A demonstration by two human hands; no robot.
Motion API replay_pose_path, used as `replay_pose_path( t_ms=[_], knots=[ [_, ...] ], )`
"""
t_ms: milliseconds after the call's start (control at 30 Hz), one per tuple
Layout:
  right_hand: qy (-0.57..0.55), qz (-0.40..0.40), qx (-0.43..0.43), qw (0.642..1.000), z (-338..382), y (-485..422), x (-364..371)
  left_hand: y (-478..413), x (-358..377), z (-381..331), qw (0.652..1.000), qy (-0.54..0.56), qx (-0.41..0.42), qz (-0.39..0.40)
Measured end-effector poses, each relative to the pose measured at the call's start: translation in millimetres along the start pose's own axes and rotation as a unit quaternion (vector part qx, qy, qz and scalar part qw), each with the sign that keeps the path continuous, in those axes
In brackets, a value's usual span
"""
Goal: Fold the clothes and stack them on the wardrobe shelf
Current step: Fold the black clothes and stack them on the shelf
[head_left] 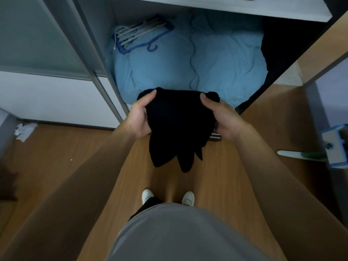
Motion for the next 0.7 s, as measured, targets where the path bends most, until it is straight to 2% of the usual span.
replay_pose_path(
  t_ms=[233,333,433,533,600,700],
  knots=[
    [0.094,-0.073,-0.017,0.993,4,-3,-21,1,-16,-3,0.998,-0.003,-0.018,-0.057],
    [0.017,-0.100,-0.037,0.994,3,-5,-29,2,-22,-9,0.997,-0.037,-0.024,-0.067],
    [-0.079,-0.131,-0.016,0.988,-5,-11,-30,0,-25,-13,0.994,-0.061,-0.036,-0.077],
    [-0.051,-0.071,0.038,0.995,-17,-17,-21,-4,-26,-15,0.992,-0.075,-0.029,-0.098],
    [-0.014,-0.036,0.041,0.998,-22,-21,-17,-5,-28,-17,0.989,-0.093,-0.021,-0.111],
    [0.032,-0.067,-0.009,0.997,-19,-22,-21,-3,-37,-25,0.983,-0.133,-0.004,-0.129]
  ],
)
Point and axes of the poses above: each hand's wrist, its own y-axis away from the middle knuckle, its own x-axis out of the palm, z = x × y, the point moved 4 cm from there along -y, towards the middle knuckle, and after that the axes turned 14 degrees about z, right-handed, at the moved point
